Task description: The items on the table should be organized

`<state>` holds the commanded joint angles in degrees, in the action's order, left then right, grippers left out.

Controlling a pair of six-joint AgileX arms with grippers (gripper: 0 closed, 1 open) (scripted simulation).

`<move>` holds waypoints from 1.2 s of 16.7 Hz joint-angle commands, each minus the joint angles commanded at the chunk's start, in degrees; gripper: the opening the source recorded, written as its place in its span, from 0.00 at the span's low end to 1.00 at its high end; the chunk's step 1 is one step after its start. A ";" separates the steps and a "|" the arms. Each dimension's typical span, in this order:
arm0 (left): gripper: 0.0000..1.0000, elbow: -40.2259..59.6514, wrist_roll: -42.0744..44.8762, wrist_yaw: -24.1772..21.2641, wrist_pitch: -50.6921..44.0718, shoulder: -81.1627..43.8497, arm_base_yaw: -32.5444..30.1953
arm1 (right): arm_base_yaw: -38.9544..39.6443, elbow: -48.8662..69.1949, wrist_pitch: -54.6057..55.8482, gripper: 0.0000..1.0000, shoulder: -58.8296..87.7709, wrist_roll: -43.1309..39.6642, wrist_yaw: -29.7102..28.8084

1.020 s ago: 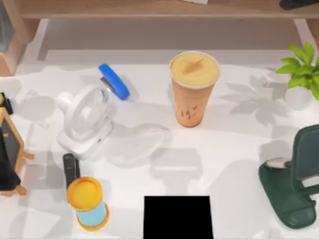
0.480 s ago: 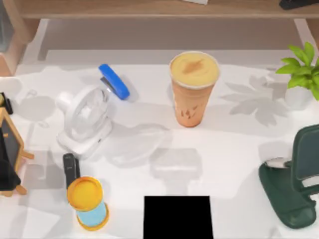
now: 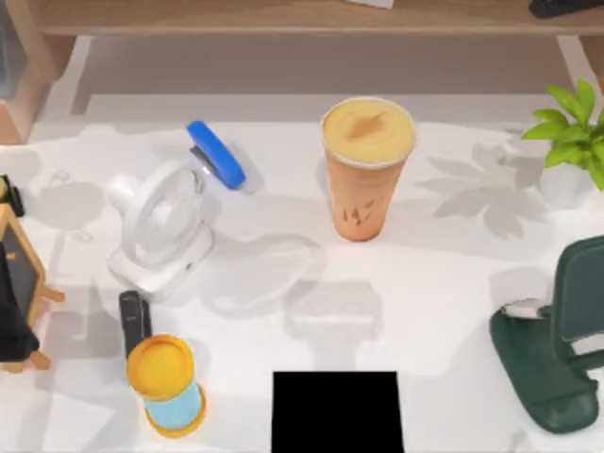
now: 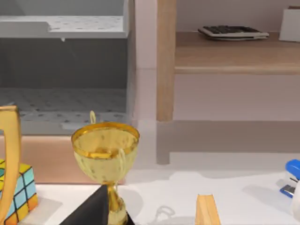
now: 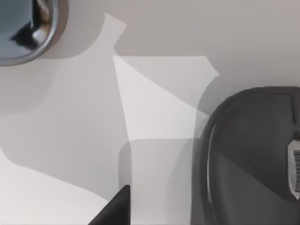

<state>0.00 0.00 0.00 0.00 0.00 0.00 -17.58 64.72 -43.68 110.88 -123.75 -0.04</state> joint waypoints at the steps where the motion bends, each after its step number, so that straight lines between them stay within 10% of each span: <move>1: 1.00 0.00 0.00 0.00 0.00 0.00 0.00 | 0.00 0.00 0.00 0.40 0.00 0.00 0.00; 6: 1.00 0.00 0.00 0.00 0.00 0.00 0.00 | 0.00 0.00 0.00 0.02 0.00 0.00 0.00; 20: 1.00 0.00 0.00 0.00 0.00 0.00 0.00 | -0.21 4.66 -6.93 0.00 -2.77 -0.03 -0.33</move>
<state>0.00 0.00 0.00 0.00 0.00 0.00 -17.79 69.38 -50.61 108.11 -123.77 -0.37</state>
